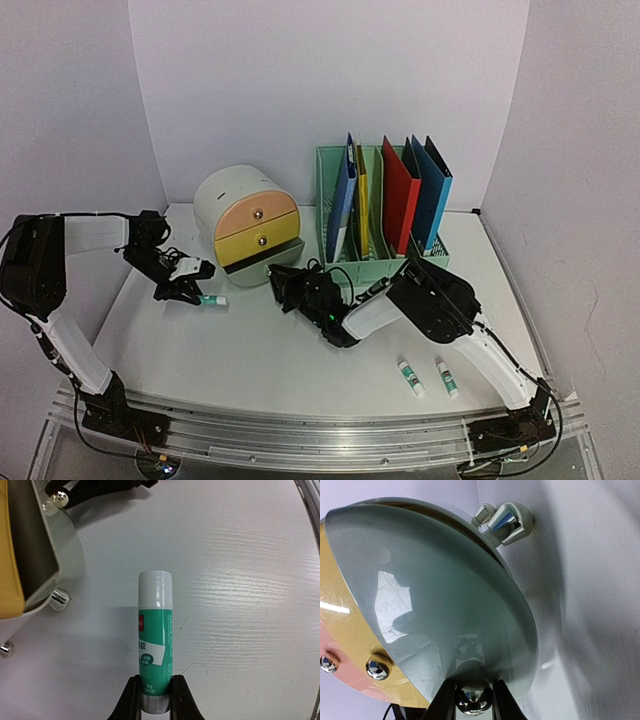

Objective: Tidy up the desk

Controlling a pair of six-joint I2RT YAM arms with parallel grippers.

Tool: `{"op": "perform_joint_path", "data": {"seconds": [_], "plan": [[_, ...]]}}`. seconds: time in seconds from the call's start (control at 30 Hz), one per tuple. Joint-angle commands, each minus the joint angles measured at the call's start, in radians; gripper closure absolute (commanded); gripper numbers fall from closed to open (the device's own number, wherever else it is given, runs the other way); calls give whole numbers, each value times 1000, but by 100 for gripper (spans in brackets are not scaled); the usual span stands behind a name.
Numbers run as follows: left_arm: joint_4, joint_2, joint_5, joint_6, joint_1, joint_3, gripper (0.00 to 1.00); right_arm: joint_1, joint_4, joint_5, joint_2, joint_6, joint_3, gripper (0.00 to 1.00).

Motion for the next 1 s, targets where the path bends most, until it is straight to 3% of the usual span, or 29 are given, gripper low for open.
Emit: {"op": "perform_joint_path", "data": {"seconds": [0.0, 0.27, 0.53, 0.97], "plan": [[-106, -64, 130, -31, 2, 100, 100, 26, 1, -40, -101, 34, -75, 84], [-67, -58, 173, -316, -59, 201, 100, 50, 0, -27, -144, 74, -154, 83], [125, -13, 23, -660, -166, 284, 100, 48, -31, -29, -112, 77, -107, 84], [253, -1, -151, -729, -169, 279, 100, 63, -99, -111, -209, 84, -225, 85]]}}
